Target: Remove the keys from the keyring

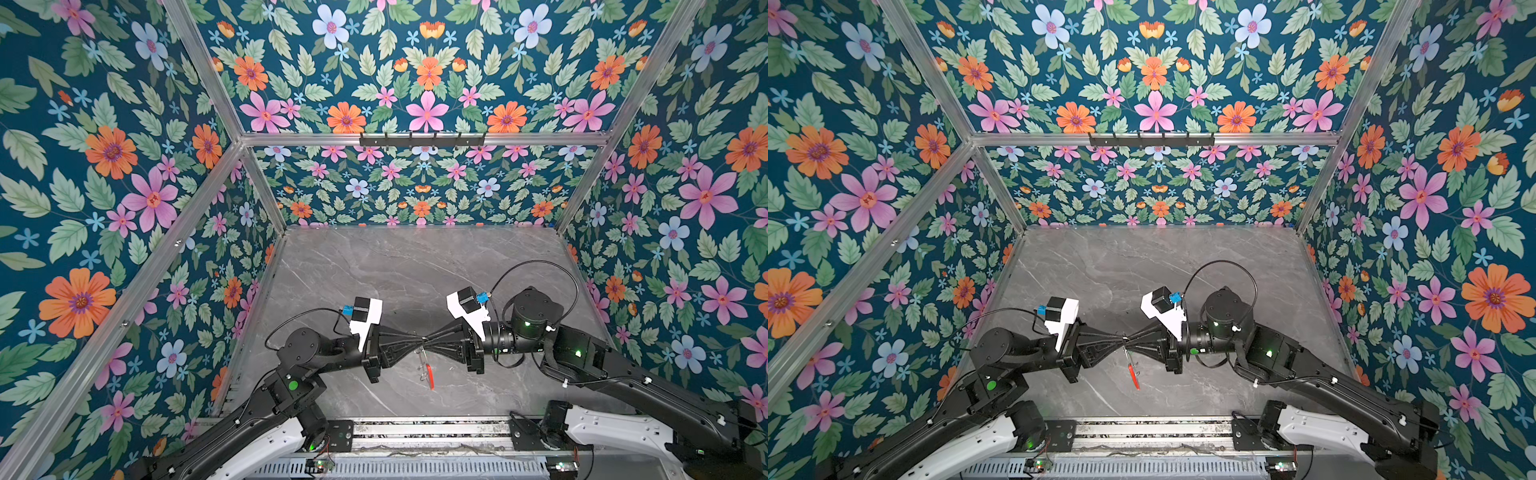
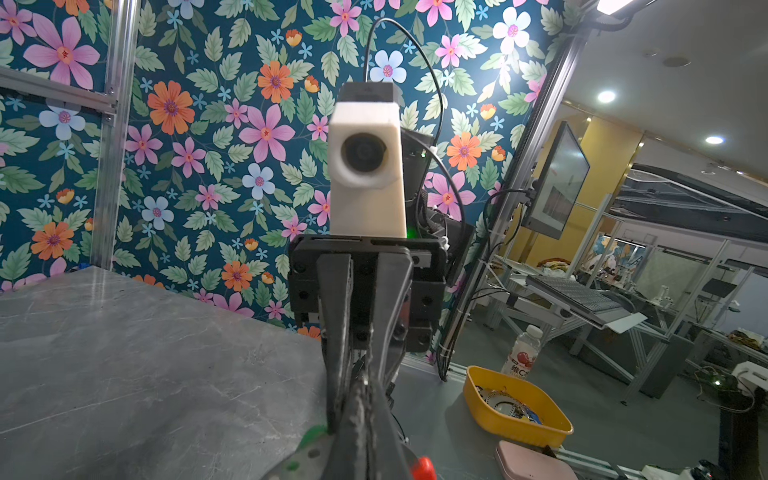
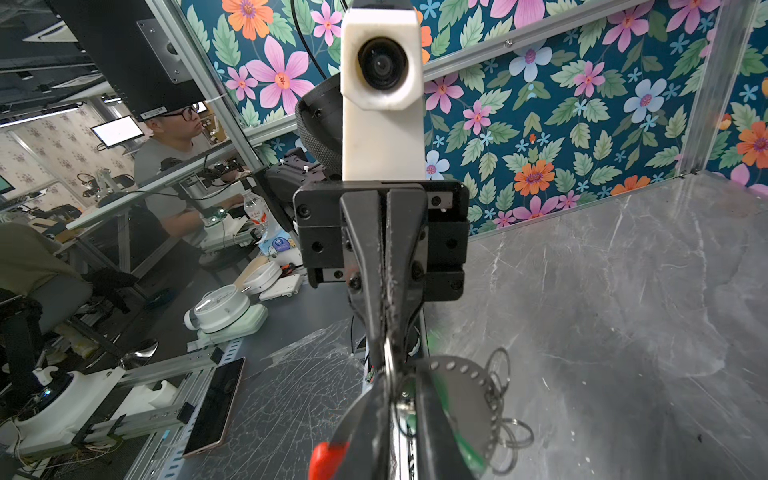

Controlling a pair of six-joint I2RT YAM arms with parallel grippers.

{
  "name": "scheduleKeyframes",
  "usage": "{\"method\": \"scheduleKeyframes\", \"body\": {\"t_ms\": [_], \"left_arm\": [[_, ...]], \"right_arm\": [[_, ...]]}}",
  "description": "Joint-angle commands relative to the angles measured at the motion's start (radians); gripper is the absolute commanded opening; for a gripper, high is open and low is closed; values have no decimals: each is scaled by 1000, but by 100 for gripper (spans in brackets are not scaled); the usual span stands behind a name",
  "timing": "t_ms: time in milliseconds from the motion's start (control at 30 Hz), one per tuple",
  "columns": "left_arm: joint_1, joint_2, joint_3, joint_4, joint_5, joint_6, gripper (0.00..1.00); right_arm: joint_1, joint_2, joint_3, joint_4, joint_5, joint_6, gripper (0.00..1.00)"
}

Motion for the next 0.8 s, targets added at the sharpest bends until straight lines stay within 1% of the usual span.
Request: {"method": "scheduleKeyframes", "body": {"t_ms": [0, 67, 100, 267, 300, 367, 400, 467, 567, 633, 700, 767], "left_arm": [[1, 2, -1, 51, 8, 0, 0], [1, 1, -1, 51, 8, -2, 0], [1, 1, -1, 51, 8, -2, 0], [1, 1, 5, 32, -3, -8, 0], [1, 1, 11, 14, -7, -10, 5], [0, -5, 21, -38, -16, -7, 28], [1, -14, 30, -81, -26, 1, 35], [2, -28, 56, -179, -45, 27, 40], [1, -9, 137, -371, -55, 84, 40], [1, 31, 194, -477, -45, 115, 39], [2, 68, 240, -560, -43, 141, 39], [1, 97, 268, -599, -35, 158, 39]], "right_arm": [[-2, 0, -2, 18, -2, 14, 7], [-2, 2, -2, 15, -4, 16, 1], [-4, 2, 0, 13, -6, 14, 0], [-5, 7, 13, -19, -11, 13, 0], [-6, 10, 23, -44, -5, 10, 0], [-14, 12, 47, -102, 0, 3, 0], [-21, 14, 62, -136, 0, -2, 0], [-33, 25, 105, -241, 2, -22, 0], [-42, 57, 183, -404, 18, -64, 0], [-42, 84, 229, -492, 35, -89, 0], [-41, 112, 272, -566, 38, -110, 0], [-42, 136, 304, -619, 40, -125, 0]]}}
